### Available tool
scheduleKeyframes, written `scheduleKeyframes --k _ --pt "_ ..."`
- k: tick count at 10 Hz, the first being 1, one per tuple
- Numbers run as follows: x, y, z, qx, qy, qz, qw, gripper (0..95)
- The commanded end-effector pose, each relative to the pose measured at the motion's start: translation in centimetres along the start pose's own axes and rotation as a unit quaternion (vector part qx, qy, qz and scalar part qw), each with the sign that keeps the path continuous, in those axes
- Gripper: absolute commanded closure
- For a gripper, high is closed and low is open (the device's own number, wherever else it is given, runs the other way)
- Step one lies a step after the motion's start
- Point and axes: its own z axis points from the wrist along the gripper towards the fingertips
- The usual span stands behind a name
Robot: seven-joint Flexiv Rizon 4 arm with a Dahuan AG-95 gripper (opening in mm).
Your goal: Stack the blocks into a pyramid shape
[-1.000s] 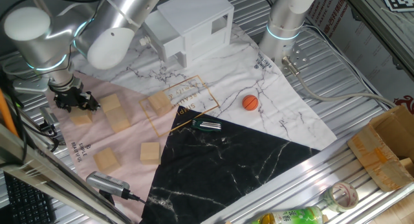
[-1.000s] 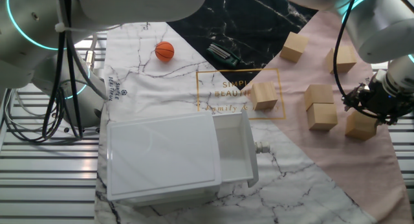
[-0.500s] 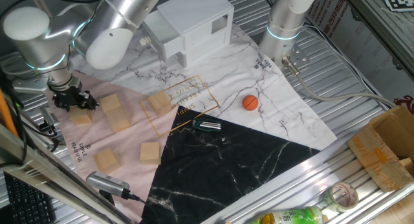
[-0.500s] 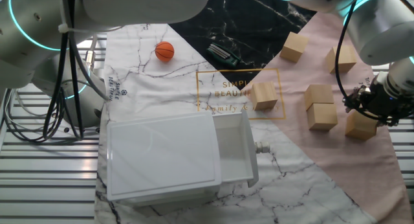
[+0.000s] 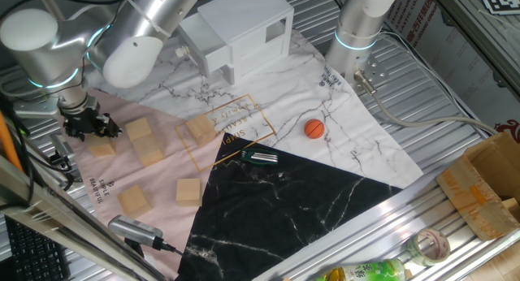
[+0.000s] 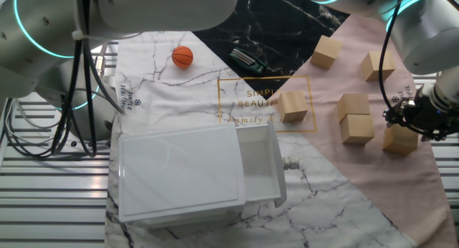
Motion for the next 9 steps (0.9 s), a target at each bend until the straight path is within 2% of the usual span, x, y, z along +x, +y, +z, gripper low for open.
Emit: scheduleKeyframes --k 1,9 --pt "0.15 -0.06 0.26 -0.001 0.0 -0.007 1.0 19.0" --pt "0.57 -0.37 1.19 -0.001 0.002 -0.008 1.0 19.0"
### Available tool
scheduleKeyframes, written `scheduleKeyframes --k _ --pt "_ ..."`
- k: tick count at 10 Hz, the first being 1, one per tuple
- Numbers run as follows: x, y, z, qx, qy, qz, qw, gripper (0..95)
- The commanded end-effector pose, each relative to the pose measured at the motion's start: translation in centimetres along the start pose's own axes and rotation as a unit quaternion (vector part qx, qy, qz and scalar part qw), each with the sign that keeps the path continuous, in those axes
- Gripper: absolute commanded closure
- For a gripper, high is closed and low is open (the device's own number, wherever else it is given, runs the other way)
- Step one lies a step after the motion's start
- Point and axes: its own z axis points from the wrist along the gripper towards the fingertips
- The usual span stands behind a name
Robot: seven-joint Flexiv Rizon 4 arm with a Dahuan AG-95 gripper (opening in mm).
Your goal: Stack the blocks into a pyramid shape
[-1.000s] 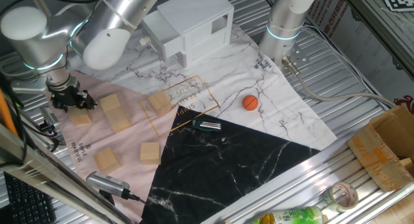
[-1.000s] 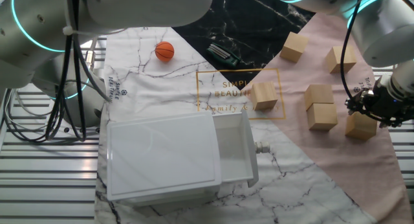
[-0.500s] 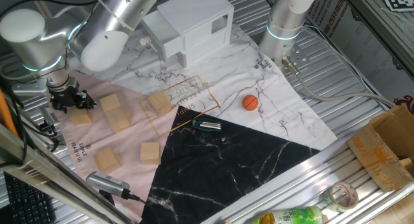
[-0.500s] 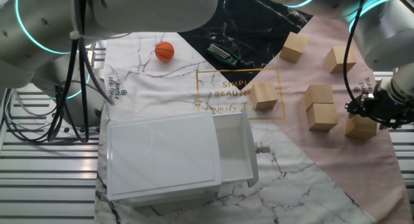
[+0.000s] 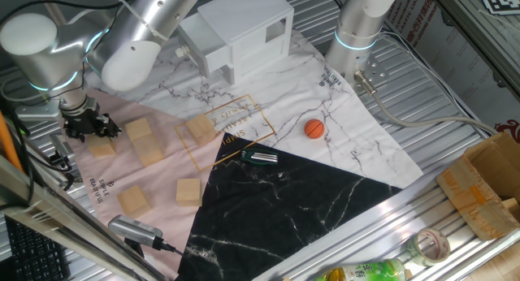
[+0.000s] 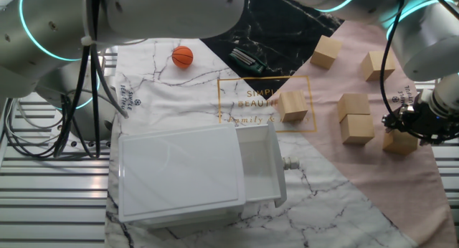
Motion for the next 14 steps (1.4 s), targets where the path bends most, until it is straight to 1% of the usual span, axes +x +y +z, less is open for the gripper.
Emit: scheduleKeyframes --k 1,2,3,5,6,9,10,11,14 --pt "0.04 -0.01 0.08 -0.001 0.0 0.001 1.0 19.0" --pt "0.06 -0.03 0.15 -0.001 0.0 0.0 1.0 19.0" --pt "0.09 -0.08 0.31 -0.002 -0.001 -0.002 1.0 38.0" --pt "0.11 -0.09 0.39 -0.003 -0.003 -0.001 1.0 38.0" --pt "0.11 -0.09 0.39 -0.009 -0.005 0.002 0.9999 38.0" --pt "0.13 -0.08 0.41 -0.003 -0.001 0.003 1.0 38.0" --pt "0.13 -0.07 0.39 -0.006 0.003 0.006 1.0 95.0" --pt "0.12 -0.04 0.29 -0.011 0.004 0.011 0.9999 95.0" --pt "0.11 -0.01 0.2 -0.008 0.001 0.012 0.9999 95.0"
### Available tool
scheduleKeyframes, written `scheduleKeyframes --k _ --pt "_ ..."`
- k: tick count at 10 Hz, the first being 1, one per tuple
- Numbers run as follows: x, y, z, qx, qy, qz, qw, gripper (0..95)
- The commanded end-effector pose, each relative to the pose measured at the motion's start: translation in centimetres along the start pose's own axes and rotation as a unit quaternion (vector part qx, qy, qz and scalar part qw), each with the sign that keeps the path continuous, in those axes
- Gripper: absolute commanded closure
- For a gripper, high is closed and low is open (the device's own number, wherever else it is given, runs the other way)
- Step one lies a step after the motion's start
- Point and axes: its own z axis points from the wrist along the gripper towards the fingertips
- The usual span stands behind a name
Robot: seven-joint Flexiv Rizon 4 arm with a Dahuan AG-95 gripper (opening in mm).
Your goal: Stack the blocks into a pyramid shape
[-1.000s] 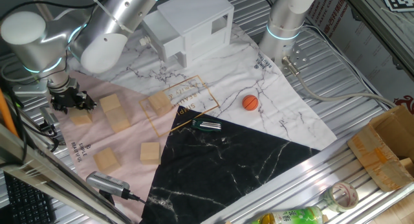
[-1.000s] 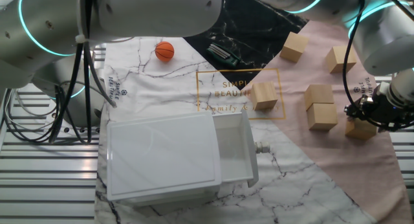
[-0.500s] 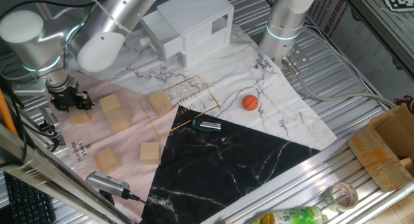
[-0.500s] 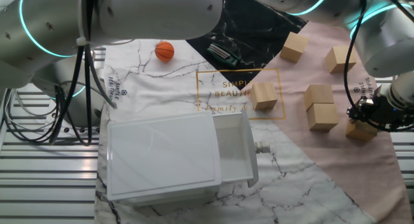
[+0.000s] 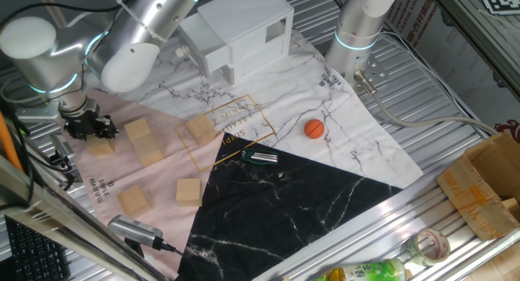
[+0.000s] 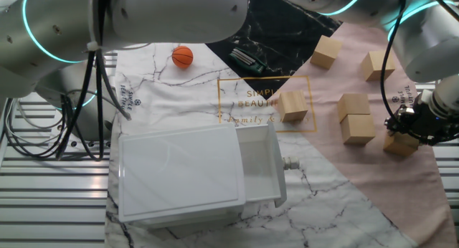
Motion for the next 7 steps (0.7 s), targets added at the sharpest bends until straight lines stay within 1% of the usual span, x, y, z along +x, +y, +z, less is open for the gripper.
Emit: scheduleKeyframes --k 1,4,6,7 --pt "-0.1 -0.3 0.0 -0.001 -0.004 0.002 1.0 95.0" --pt "-0.2 -0.2 -0.3 0.0 -0.006 0.009 0.9999 95.0" --pt "-0.3 0.0 -1.0 -0.002 -0.005 0.015 0.9999 95.0" --pt "-0.4 0.2 -1.6 -0.003 -0.004 0.019 0.9998 95.0"
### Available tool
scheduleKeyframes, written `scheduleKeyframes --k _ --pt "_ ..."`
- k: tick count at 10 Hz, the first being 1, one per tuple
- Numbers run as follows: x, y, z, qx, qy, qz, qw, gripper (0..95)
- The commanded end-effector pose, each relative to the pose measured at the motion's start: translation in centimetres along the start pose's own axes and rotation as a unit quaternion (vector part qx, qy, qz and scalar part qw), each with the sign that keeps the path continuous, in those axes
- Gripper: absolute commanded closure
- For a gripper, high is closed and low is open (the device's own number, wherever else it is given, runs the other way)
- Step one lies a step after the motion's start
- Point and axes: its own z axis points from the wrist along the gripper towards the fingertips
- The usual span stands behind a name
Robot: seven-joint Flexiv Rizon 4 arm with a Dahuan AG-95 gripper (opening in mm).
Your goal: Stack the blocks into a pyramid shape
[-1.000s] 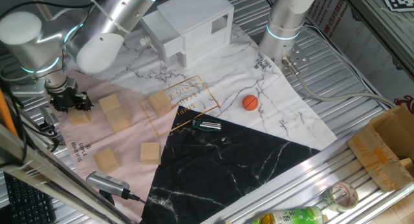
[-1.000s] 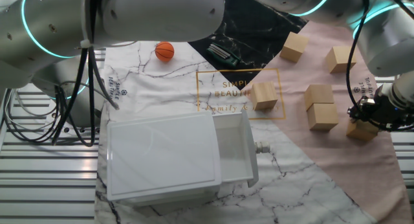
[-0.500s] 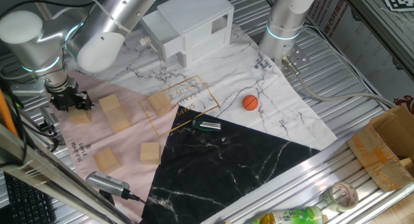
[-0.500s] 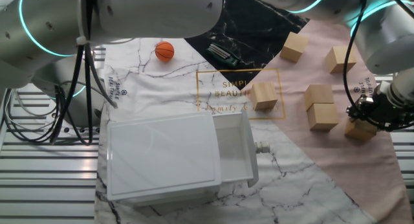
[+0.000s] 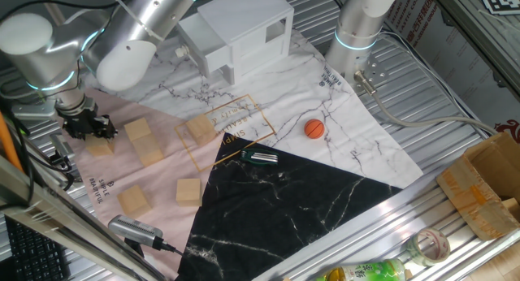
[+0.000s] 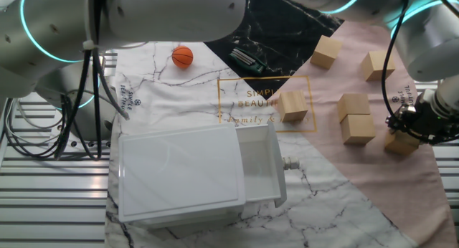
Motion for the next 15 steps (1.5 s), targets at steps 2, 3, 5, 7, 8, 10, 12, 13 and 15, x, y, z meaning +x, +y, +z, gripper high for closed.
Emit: scheduleKeyframes --k 2,3,5,7,8,10,12,13,15 --pt "-0.1 0.4 -1.6 -0.002 0.004 0.009 0.9999 95.0" --pt "0.0 0.7 -2.3 -0.001 0.005 0.015 0.9999 95.0" --pt "0.3 1.2 -3.2 0.002 0.009 0.023 0.9997 95.0" --pt "0.4 1.8 -4.2 0.008 0.019 0.044 0.9988 95.0" --pt "0.5 2.2 -4.8 0.012 0.025 0.06 0.9978 95.0" --pt "0.8 2.8 -5.7 0.015 0.031 0.09 0.9953 95.0" --pt "1.3 3.3 -6.3 0.016 0.028 0.128 0.9913 95.0" --pt "1.4 3.6 -6.7 0.017 0.027 0.15 0.9882 95.0" --pt "1.4 4.3 -7.4 0.017 0.017 0.216 0.9761 95.0"
